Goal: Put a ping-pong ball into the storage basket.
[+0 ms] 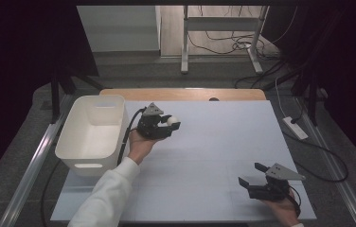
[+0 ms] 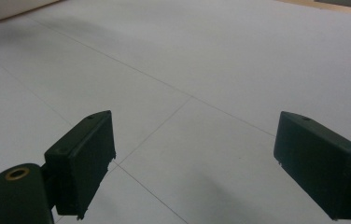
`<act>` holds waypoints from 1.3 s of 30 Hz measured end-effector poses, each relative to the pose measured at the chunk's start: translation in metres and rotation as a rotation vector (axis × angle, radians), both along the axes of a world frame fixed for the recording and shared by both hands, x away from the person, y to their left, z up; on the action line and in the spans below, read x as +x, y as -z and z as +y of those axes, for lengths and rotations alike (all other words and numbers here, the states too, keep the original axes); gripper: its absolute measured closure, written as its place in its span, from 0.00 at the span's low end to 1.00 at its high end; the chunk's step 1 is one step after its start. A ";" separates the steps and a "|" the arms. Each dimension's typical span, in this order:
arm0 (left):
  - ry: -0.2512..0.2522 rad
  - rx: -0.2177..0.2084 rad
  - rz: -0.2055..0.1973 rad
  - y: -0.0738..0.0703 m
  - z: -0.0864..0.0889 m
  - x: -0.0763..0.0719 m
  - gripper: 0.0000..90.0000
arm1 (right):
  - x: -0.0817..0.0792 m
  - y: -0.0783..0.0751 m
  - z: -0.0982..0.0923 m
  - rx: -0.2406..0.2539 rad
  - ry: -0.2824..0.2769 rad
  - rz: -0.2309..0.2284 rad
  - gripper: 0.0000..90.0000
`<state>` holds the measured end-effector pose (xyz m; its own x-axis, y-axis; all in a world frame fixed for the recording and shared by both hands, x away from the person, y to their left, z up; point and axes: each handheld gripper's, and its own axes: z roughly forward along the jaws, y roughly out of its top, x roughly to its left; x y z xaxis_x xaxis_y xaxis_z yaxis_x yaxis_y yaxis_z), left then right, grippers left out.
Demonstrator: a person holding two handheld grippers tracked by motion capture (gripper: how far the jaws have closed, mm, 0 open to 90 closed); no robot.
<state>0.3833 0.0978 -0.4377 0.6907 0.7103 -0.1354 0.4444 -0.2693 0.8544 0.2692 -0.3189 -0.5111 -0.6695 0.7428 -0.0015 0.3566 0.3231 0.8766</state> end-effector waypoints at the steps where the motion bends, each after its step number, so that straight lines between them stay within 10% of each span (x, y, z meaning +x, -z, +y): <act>1: -0.001 -0.001 0.000 0.000 0.001 0.000 0.57 | 0.000 0.000 0.000 0.001 0.001 -0.001 0.14; 39: 0.012 -0.045 -0.049 -0.017 0.013 -0.021 0.57 | 0.000 0.000 0.001 -0.004 -0.003 -0.005 0.14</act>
